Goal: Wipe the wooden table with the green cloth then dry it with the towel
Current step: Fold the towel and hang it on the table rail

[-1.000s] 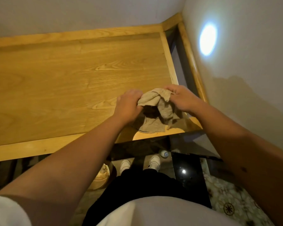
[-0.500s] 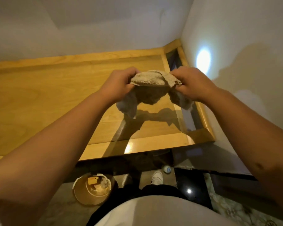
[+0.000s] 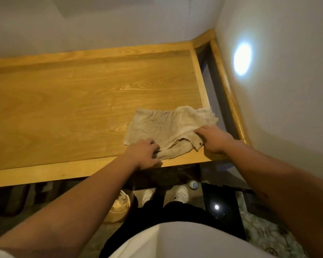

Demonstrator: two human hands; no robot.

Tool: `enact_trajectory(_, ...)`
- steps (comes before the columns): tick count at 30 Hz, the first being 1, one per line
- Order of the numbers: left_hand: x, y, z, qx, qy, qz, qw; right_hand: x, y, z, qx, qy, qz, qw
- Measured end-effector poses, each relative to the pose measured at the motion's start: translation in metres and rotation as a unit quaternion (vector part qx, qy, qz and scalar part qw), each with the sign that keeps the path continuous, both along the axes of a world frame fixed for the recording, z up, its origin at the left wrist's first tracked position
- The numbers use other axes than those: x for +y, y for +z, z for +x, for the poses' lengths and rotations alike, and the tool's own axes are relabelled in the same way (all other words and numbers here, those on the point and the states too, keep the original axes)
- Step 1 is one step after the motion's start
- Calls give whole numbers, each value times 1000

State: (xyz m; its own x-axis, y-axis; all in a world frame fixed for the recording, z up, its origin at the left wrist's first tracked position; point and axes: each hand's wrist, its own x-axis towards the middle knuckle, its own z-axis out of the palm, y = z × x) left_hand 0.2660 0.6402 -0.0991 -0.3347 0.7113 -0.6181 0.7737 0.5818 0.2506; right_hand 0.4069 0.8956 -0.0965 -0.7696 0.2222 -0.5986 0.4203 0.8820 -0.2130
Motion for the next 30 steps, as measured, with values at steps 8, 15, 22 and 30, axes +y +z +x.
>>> enact_trajectory(8, 54, -16, -81, 94, 55, 100, 989, 34, -17, -50, 166, -116, 86, 976)
enact_trajectory(15, 79, -35, -86, 116, 44, 47, 991, 40, -31, -79, 138, -51, 82, 986)
enact_trajectory(22, 41, 14, -94, 37, 51, 88, 994, 53, 11, -66, 151, -91, -114, 978)
enact_trajectory(30, -21, 98, -95, -50, 173, 170, 969, 47, 92, -96, 126, 3, -142, 982)
